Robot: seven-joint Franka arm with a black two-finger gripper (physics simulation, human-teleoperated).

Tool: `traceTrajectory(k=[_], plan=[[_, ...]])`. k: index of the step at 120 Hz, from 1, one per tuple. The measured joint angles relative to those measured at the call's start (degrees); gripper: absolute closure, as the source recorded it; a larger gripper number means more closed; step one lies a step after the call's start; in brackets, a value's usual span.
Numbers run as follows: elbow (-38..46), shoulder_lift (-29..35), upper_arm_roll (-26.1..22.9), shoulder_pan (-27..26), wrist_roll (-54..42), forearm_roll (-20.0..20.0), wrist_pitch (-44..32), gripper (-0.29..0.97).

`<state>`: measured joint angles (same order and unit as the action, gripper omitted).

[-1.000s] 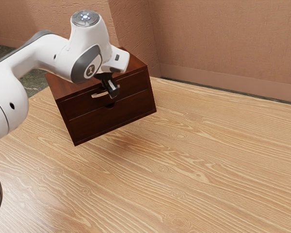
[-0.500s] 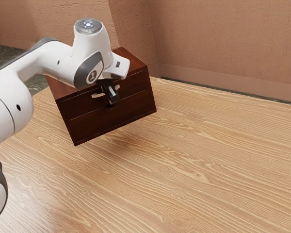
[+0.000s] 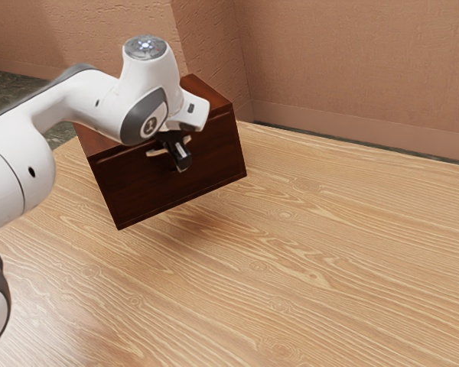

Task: Pull the drawer handle with one arm to open the drawer

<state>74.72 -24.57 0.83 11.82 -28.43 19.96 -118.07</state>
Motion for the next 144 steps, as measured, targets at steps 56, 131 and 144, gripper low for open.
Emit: traceTrajectory(k=[56,131,144], plan=[[7.9,5.7,0.0,-3.6,2.6,0.1,-0.7,0.33],[15.2,11.7,-0.2,-6.7,6.5,1.9,-2.2,0.41],[16.4,12.6,-0.1,-7.2,7.2,2.0,-2.4,0.40]])
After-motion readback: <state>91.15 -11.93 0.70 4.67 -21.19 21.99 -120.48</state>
